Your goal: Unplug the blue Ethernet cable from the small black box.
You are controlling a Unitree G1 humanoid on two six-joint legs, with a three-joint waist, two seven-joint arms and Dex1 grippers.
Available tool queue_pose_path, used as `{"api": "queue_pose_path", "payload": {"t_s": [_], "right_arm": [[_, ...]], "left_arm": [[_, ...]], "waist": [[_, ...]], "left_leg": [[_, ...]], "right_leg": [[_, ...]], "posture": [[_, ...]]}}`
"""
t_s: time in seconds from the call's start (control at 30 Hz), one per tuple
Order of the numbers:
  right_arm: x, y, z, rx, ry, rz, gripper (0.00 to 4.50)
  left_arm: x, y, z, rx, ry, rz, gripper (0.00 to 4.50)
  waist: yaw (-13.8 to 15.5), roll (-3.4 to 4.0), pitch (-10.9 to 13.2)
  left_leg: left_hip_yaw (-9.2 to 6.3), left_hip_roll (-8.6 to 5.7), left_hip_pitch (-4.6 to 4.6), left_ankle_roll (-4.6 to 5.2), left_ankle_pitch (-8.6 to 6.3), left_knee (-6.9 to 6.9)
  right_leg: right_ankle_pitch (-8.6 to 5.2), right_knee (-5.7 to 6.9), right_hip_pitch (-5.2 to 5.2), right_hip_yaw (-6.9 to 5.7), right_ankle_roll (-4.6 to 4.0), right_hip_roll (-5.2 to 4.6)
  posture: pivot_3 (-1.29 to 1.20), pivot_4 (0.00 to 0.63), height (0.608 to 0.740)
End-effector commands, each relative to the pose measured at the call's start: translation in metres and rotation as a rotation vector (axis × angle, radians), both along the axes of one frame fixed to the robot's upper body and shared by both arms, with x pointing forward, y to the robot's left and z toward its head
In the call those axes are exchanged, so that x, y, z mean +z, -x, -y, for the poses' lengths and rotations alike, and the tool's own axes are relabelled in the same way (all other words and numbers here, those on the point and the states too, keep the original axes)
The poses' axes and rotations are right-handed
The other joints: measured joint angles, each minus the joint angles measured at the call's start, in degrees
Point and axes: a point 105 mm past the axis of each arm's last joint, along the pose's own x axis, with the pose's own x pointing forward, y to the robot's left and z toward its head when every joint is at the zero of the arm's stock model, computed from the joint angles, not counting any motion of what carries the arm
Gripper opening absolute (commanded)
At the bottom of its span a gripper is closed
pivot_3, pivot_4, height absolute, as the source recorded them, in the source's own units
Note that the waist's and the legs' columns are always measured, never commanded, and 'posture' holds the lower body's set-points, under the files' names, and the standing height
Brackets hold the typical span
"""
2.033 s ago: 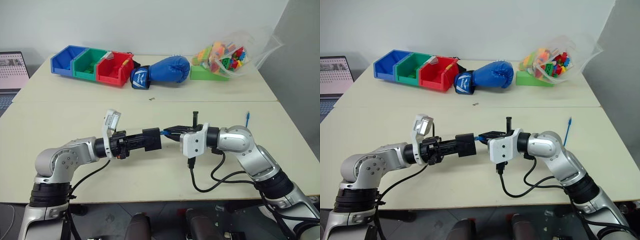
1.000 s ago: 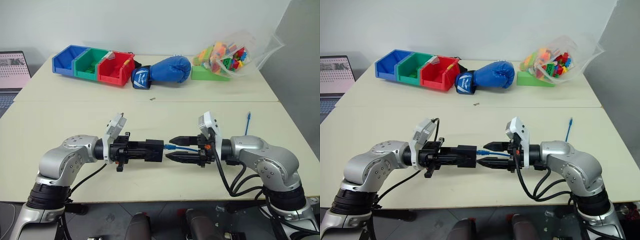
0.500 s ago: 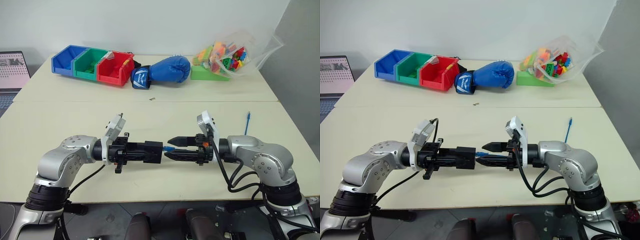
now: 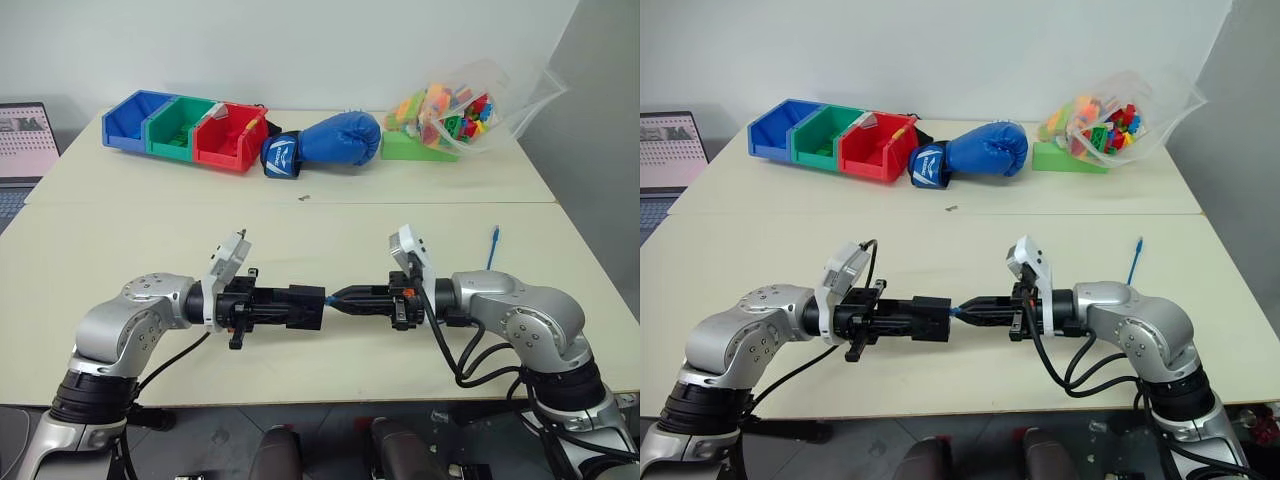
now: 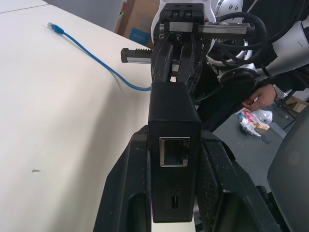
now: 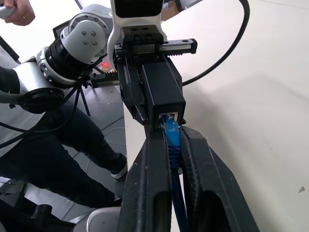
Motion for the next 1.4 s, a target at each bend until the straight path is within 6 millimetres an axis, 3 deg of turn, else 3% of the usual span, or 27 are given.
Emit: {"api": "queue_pose_path", "payload": {"t_s": [0.03, 0.63, 0.97, 1.03, 1.27, 1.4], "right_arm": [[0.009, 0.007, -0.006, 0.049, -0.011, 0.053, 0.02], [0.003, 0.003, 0.013, 0.015, 0.019, 0.026, 0.02], [0.01, 0.01, 0.004, 0.052, -0.025, 0.028, 0.02], [0.012, 0.007, 0.004, 0.03, -0.036, 0.035, 0.72], [0.012, 0.01, 0.006, 0.042, -0.041, 0.018, 2.36], [0.009, 0.008, 0.005, 0.027, -0.047, 0.008, 2.41]], "left_arm": [[0.007, 0.002, 0.002, -0.015, 0.004, 0.037, 0.79], [0.007, 0.002, 0.0, -0.013, -0.011, 0.036, 0.79], [0.008, 0.002, 0.004, -0.022, -0.006, 0.038, 0.79], [0.008, 0.002, 0.004, -0.024, -0.006, 0.037, 0.79], [0.01, 0.004, 0.006, -0.036, -0.006, 0.037, 0.79], [0.011, 0.004, 0.008, -0.039, -0.005, 0.038, 0.79]], "waist": [[0.0, 0.0, 0.0], [0.0, -0.01, 0.0], [0.0, -0.01, 0.0], [0.0, -0.01, 0.0], [0.0, 0.0, 0.0], [0.0, 0.0, 0.0]], "left_leg": [[0.0, 0.0, 0.0, 0.0, 0.0, 0.0], [0.0, 0.0, -0.01, 0.0, 0.0, -0.01], [0.01, 0.0, -0.01, 0.0, 0.0, -0.02], [0.0, 0.0, -0.01, 0.0, 0.0, -0.02], [0.01, 0.0, -0.01, 0.0, 0.0, -0.02], [0.01, 0.0, -0.01, 0.0, 0.0, -0.02]], "right_leg": [[0.0, 0.0, 0.0, 0.0, 0.0, 0.0], [0.0, -0.02, 0.0, 0.0, 0.0, 0.0], [0.0, -0.02, -0.01, 0.0, 0.0, 0.01], [-0.01, -0.02, -0.01, 0.0, 0.0, 0.01], [-0.01, -0.03, -0.02, 0.0, 0.0, 0.01], [-0.01, -0.04, -0.02, 0.0, 0.0, 0.01]], "posture": [[0.0, 0.15, 0.74], [0.0, 0.15, 0.74], [0.0, 0.15, 0.74], [0.0, 0.15, 0.74], [0.0, 0.15, 0.74], [0.0, 0.15, 0.74]]}}
